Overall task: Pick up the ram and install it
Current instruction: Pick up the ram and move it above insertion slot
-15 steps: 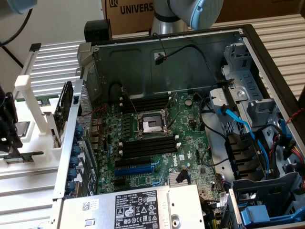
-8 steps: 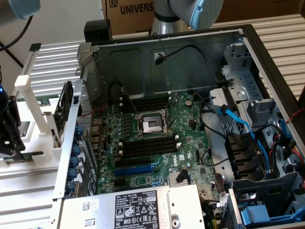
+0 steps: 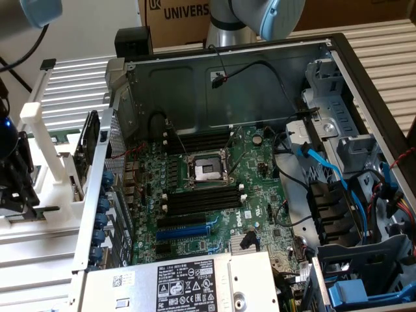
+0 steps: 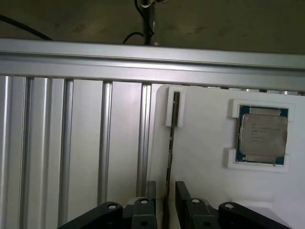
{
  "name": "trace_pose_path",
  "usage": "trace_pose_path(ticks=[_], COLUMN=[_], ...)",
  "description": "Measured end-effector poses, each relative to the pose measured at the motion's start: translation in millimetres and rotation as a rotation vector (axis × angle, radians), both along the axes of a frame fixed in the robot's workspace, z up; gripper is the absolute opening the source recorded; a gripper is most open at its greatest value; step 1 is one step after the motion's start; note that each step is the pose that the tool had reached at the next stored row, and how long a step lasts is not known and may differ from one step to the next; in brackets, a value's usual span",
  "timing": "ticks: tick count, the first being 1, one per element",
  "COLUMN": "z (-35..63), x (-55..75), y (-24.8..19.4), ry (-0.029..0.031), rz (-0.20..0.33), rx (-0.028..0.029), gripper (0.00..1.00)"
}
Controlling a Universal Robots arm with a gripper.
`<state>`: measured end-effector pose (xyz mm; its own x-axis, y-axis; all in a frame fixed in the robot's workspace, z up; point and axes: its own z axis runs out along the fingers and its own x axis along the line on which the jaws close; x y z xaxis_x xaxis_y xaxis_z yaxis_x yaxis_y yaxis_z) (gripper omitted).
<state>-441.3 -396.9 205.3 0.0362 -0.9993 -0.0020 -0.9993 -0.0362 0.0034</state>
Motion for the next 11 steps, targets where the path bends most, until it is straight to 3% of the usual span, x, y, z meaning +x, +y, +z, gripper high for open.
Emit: trace_pose_path(ticks=[4, 8, 11], z=[-2.1, -3.3, -3.5], x=[0.0, -0.6, -1.1], y=[0.1, 0.8, 0.0], ry=[-0.0001, -0.0001, 0.0009], rz=[0.000, 0.000, 0.000], rx=[0.0014, 0.0092, 0.0093], gripper=[0.31, 0.31, 0.31])
